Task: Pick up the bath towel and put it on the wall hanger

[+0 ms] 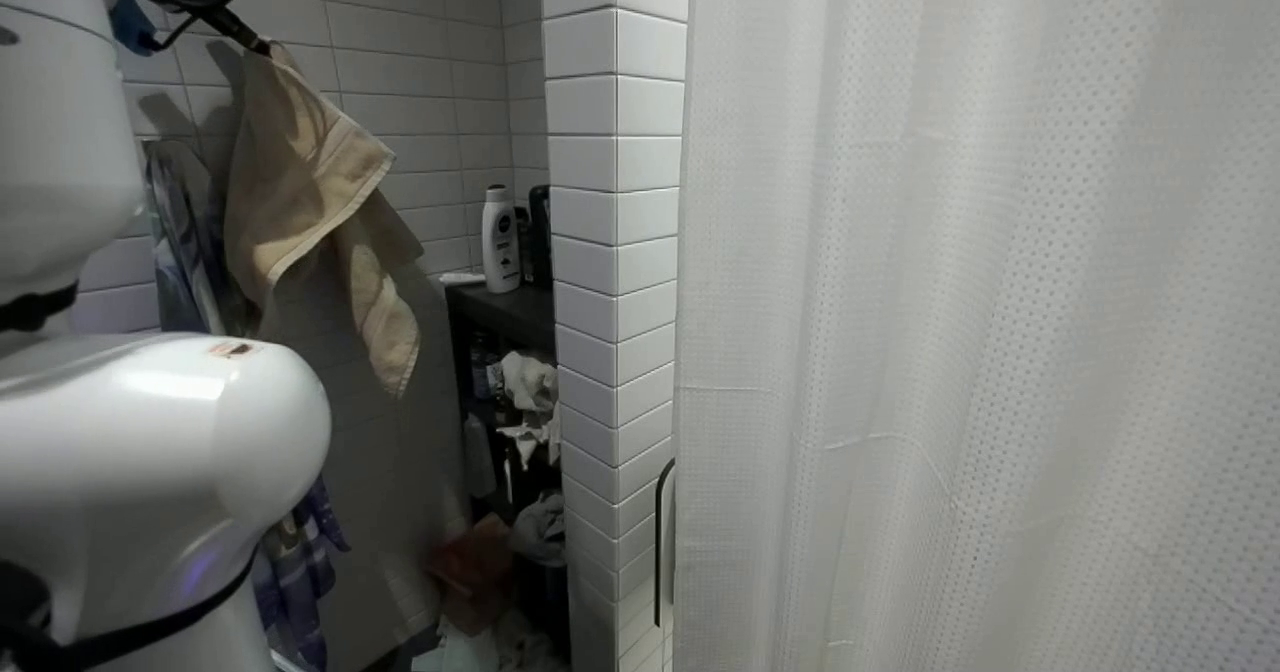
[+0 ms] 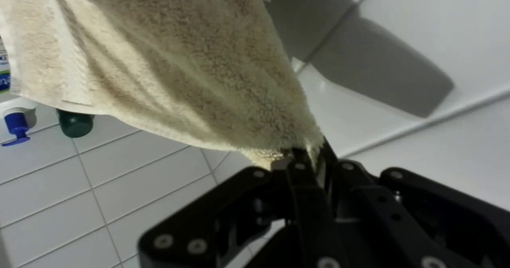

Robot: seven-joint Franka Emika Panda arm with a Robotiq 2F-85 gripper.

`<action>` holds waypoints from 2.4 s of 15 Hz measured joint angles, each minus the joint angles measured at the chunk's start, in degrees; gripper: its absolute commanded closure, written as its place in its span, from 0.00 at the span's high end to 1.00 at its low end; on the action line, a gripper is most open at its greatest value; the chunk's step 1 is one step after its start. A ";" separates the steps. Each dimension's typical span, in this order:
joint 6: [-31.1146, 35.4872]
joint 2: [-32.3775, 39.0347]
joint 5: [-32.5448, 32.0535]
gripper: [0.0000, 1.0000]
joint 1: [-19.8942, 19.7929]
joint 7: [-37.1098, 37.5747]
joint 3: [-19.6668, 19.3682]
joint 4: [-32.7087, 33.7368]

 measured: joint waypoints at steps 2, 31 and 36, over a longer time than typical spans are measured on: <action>0.00 -0.33 0.02 0.02 0.53 0.96 -0.23 1.45; -1.94 5.45 2.13 0.02 2.09 6.41 -4.89 5.62; -1.49 7.31 5.87 0.02 0.64 6.39 -4.96 5.62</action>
